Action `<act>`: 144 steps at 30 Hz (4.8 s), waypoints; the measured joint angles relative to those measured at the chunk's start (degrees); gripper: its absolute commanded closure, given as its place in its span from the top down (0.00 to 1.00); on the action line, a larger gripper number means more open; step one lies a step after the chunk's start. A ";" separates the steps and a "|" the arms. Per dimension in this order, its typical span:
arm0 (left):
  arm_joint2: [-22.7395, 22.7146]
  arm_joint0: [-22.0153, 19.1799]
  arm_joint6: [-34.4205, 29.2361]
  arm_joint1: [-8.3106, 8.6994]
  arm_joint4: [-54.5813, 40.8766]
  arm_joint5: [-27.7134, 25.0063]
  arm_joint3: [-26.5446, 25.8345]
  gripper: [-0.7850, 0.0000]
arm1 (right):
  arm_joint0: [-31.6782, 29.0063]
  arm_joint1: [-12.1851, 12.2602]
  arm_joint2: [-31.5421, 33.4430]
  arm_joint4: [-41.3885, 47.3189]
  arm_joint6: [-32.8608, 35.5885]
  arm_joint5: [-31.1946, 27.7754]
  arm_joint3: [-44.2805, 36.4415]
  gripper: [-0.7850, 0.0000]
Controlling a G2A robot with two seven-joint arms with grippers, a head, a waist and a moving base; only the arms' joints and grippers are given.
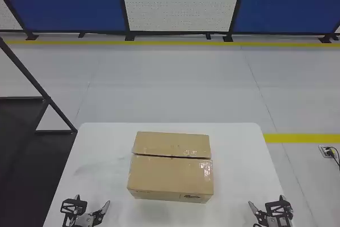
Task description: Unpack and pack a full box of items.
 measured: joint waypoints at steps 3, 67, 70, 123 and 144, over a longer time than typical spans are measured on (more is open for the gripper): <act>0.00 0.00 0.00 0.00 0.00 0.00 0.00 1.00 | 0.00 0.00 0.00 0.00 0.00 0.00 0.00 1.00; -17.48 3.26 17.43 1.19 -6.22 -24.41 -4.29 1.00 | 21.20 3.85 2.10 68.81 55.13 -26.15 -11.40 1.00; -17.41 2.65 16.33 1.34 -5.13 -26.01 -4.98 1.00 | 24.24 3.93 0.18 69.43 55.75 -21.69 -9.61 1.00; -13.37 -17.36 -55.18 6.44 -78.47 -30.14 3.66 1.00 | 38.02 4.24 -8.40 84.85 57.71 -16.43 10.64 1.00; -12.25 -20.83 -67.62 8.72 -89.75 -30.98 7.43 1.00 | 45.76 3.14 -16.29 99.54 63.56 -21.56 24.57 1.00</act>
